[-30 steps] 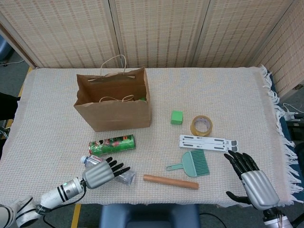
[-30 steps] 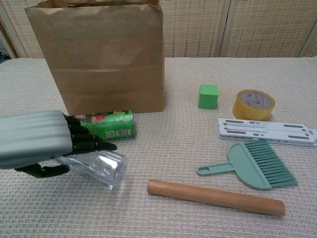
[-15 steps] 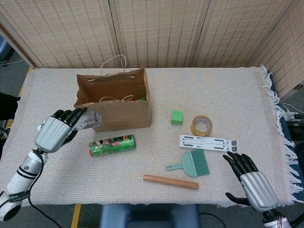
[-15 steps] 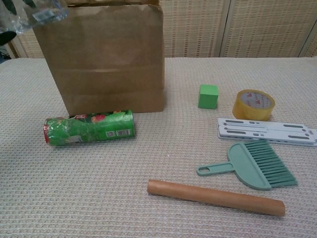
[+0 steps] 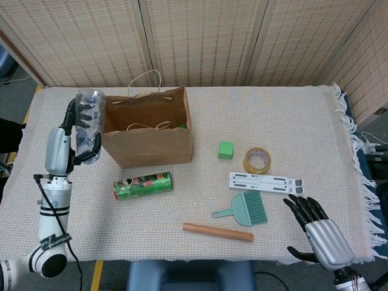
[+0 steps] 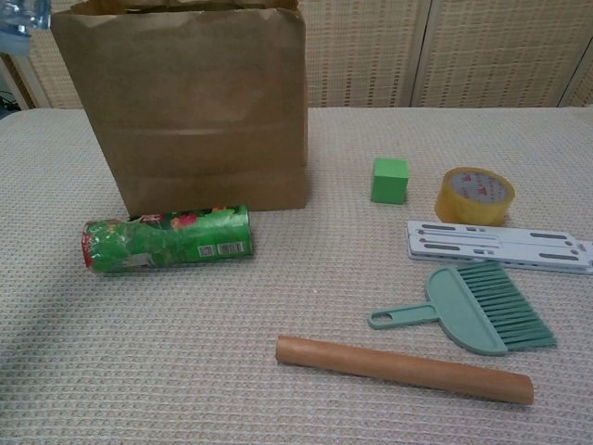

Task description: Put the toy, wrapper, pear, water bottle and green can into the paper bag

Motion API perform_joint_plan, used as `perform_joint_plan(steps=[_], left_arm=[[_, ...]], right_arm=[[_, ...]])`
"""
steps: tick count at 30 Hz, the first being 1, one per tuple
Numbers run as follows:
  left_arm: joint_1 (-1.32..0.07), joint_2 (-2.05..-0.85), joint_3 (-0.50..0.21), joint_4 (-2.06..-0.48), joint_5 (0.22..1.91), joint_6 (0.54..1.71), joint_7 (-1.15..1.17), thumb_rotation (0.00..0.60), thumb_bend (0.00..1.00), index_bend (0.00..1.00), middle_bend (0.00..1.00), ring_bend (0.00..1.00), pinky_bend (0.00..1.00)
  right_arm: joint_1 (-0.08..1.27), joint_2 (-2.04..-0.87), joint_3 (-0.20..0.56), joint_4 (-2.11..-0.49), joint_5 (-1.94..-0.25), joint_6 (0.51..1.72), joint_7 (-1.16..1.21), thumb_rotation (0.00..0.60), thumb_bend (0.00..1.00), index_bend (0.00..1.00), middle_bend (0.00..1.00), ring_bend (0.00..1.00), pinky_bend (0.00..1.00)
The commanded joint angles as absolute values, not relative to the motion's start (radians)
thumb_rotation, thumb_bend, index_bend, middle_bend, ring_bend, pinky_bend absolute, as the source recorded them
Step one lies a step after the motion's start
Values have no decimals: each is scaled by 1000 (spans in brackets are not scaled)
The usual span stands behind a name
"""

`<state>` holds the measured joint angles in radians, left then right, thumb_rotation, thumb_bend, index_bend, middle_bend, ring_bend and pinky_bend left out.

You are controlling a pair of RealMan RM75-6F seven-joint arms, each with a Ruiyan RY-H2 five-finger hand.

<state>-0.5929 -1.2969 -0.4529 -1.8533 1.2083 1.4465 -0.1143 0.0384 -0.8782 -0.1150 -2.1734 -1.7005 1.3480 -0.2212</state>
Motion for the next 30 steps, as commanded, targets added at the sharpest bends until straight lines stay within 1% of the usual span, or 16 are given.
perform_joint_plan(steps=[1, 8, 14, 19, 26, 30], left_arm=[[-688, -1391, -567, -1899, 1164, 1438, -169, 600, 657, 614, 610, 548, 655], [-785, -1469, -612, -1823, 1159, 1411, -161, 600, 657, 615, 610, 548, 655], [-855, -1513, -618, -1735, 1138, 1360, -132, 600, 657, 615, 610, 548, 655], [-910, -1511, -611, -1615, 1126, 1286, -85, 600, 652, 615, 609, 547, 655], [-972, -1524, -651, -1494, 1011, 1199, -67, 600, 642, 618, 610, 548, 659], [-1005, -1540, -658, -1434, 989, 1175, -64, 600, 638, 617, 610, 548, 659]], right_arm=[[40, -876, -115, -2175, -1700, 1346, -218, 600, 57, 0, 0, 0, 0], [42, -864, -112, -2179, -1695, 1349, -198, 600, 57, 0, 0, 0, 0], [47, -856, -109, -2181, -1686, 1345, -185, 600, 57, 0, 0, 0, 0], [51, -851, -106, -2181, -1673, 1338, -178, 600, 57, 0, 0, 0, 0], [68, -856, -90, -2174, -1618, 1314, -176, 600, 57, 0, 0, 0, 0], [73, -862, -87, -2172, -1601, 1304, -187, 600, 58, 0, 0, 0, 0]])
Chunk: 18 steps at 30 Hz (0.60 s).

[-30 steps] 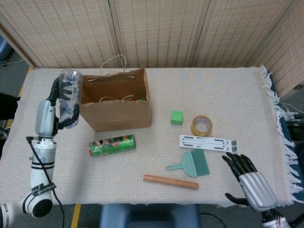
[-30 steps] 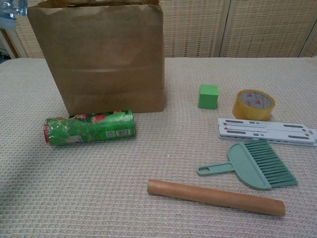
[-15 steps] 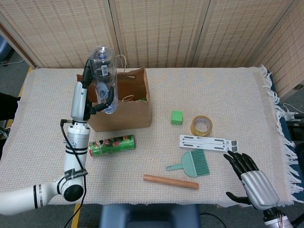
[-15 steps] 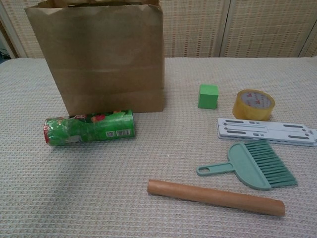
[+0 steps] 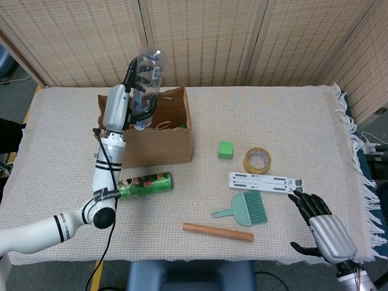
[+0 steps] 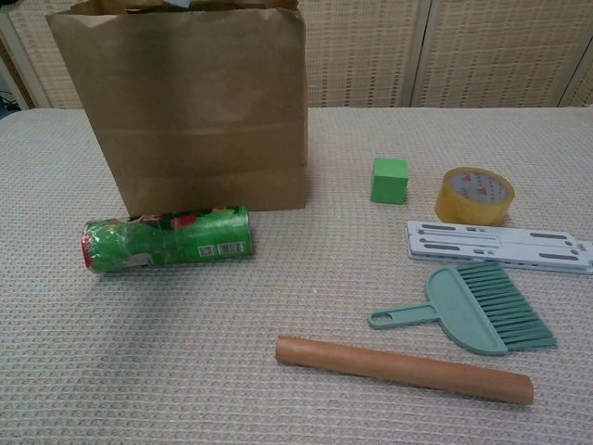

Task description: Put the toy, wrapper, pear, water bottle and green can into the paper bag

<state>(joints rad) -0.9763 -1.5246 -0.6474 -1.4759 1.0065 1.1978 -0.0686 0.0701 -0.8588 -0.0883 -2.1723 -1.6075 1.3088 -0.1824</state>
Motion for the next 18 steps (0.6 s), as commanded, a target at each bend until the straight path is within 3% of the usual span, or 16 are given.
perform_joint_plan(steps=[1, 6, 10, 15, 18], left_arm=[[-1010, -1546, -657, -1422, 985, 1173, -66, 600, 638, 617, 610, 547, 659], [-1031, -1567, -640, -1368, 978, 1142, -84, 600, 628, 613, 606, 545, 656], [-1027, -1568, -611, -1346, 953, 1105, -75, 600, 563, 570, 569, 495, 620], [-1010, -1525, -578, -1381, 929, 1031, -64, 600, 425, 390, 270, 168, 353], [-1002, -1511, -561, -1403, 941, 1019, -71, 600, 406, 270, 156, 85, 270]], right_arm=[[73, -863, -86, -2172, -1597, 1302, -189, 600, 57, 0, 0, 0, 0], [76, -869, -83, -2170, -1583, 1299, -200, 600, 57, 0, 0, 0, 0], [80, -872, -80, -2169, -1571, 1294, -202, 600, 57, 0, 0, 0, 0], [85, -875, -79, -2167, -1560, 1285, -207, 600, 57, 0, 0, 0, 0], [85, -877, -79, -2168, -1559, 1287, -210, 600, 57, 0, 0, 0, 0]])
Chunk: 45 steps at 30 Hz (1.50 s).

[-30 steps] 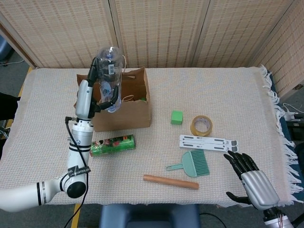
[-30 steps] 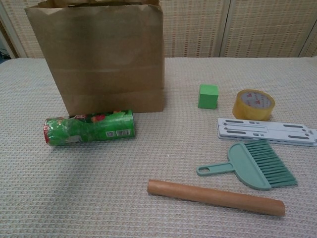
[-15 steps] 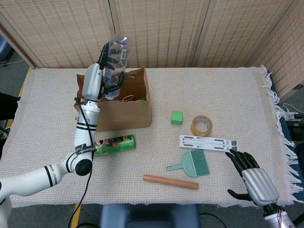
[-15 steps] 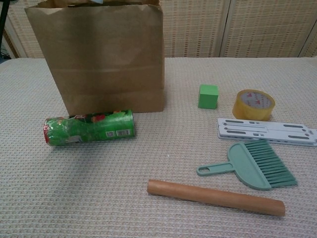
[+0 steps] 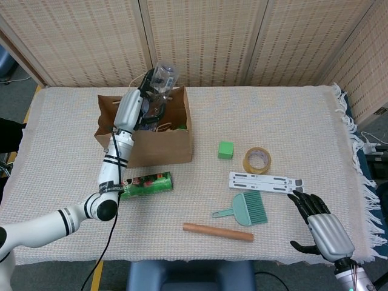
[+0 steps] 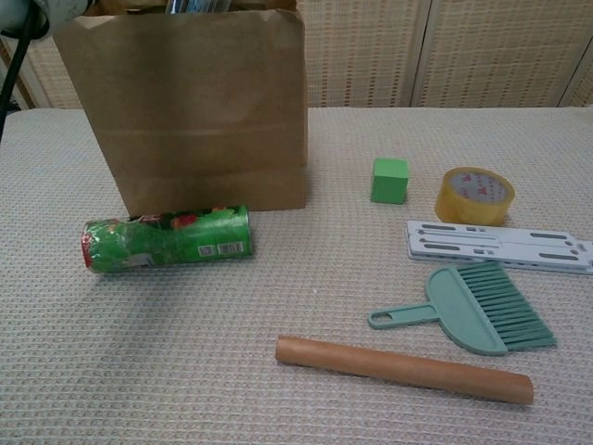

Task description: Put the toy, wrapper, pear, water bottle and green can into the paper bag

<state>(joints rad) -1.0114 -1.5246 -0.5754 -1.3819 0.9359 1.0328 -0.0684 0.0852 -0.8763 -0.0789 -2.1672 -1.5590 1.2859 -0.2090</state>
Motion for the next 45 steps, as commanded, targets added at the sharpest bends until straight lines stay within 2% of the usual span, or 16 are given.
perform_joint_plan(steps=[1, 5, 17, 21, 24, 32, 37, 45], left_arm=[[-999, -1507, -560, -1413, 942, 1019, -73, 600, 403, 236, 136, 72, 255], [-992, -1494, -559, -1450, 940, 1027, -70, 600, 400, 167, 110, 58, 239], [-949, -1411, -532, -1585, 878, 1041, 10, 600, 399, 98, 66, 23, 215], [-944, -1365, -518, -1630, 821, 1023, 73, 600, 382, 10, 5, 0, 165], [-945, -1343, -520, -1663, 776, 1022, 102, 600, 367, 0, 0, 0, 132], [-936, -1321, -514, -1709, 767, 1048, 109, 600, 349, 0, 0, 0, 126], [-888, -1280, -508, -1766, 830, 1112, 92, 600, 388, 0, 0, 0, 133], [-674, -1084, -446, -1923, 1022, 1203, -54, 600, 434, 26, 6, 0, 158]], right_arm=[[85, -877, -79, -2168, -1561, 1289, -211, 600, 57, 0, 0, 0, 0], [82, -876, -83, -2171, -1571, 1293, -212, 600, 57, 0, 0, 0, 0], [68, -868, -98, -2175, -1628, 1320, -199, 600, 57, 0, 0, 0, 0], [64, -867, -105, -2174, -1648, 1325, -198, 600, 57, 0, 0, 0, 0], [61, -866, -109, -2175, -1660, 1328, -199, 600, 57, 0, 0, 0, 0], [57, -862, -113, -2176, -1673, 1333, -193, 600, 57, 0, 0, 0, 0], [58, -859, -116, -2176, -1677, 1330, -188, 600, 57, 0, 0, 0, 0], [55, -857, -122, -2177, -1694, 1331, -187, 600, 57, 0, 0, 0, 0]])
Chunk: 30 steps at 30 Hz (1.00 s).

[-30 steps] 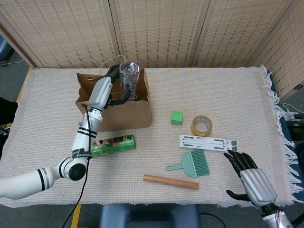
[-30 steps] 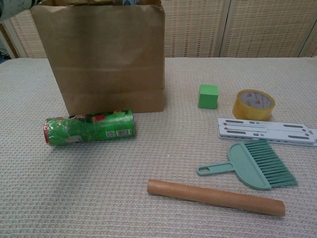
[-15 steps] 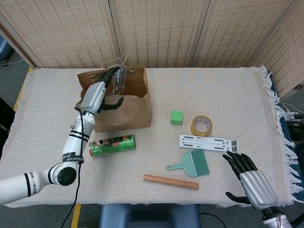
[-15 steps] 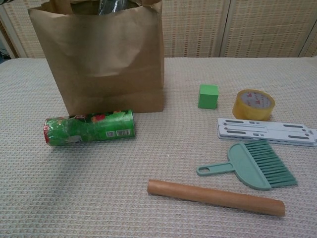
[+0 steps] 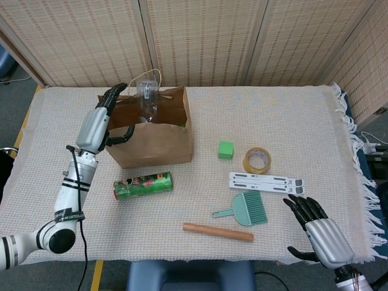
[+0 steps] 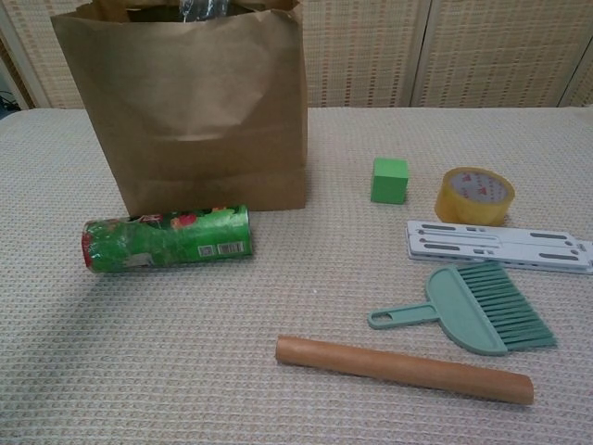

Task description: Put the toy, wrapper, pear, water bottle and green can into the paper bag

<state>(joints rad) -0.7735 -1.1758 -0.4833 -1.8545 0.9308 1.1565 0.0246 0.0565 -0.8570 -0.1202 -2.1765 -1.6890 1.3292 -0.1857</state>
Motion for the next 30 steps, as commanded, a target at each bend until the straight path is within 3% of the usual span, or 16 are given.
perform_joint_plan(steps=[1, 12, 20, 24, 30], left_arm=[[-638, -1053, -428, -1930, 1062, 1216, -78, 600, 442, 36, 11, 1, 164], [-383, -885, -206, -1848, 1405, 1324, -246, 600, 448, 70, 30, 10, 175], [-297, -897, -69, -1710, 1626, 1395, -219, 600, 436, 70, 28, 0, 174], [-304, -941, -27, -1657, 1695, 1371, -167, 600, 400, 57, 25, 0, 175], [-346, -988, 10, -1704, 1718, 1258, -83, 600, 368, 50, 13, 0, 176]], right_arm=[[54, -858, -123, -2178, -1698, 1333, -190, 600, 57, 0, 0, 0, 0], [39, -866, -139, -2179, -1730, 1338, -215, 600, 57, 0, 0, 0, 0], [34, -869, -144, -2180, -1740, 1340, -227, 600, 57, 0, 0, 0, 0], [33, -873, -146, -2179, -1740, 1335, -232, 600, 57, 0, 0, 0, 0], [34, -876, -144, -2178, -1737, 1333, -233, 600, 57, 0, 0, 0, 0]])
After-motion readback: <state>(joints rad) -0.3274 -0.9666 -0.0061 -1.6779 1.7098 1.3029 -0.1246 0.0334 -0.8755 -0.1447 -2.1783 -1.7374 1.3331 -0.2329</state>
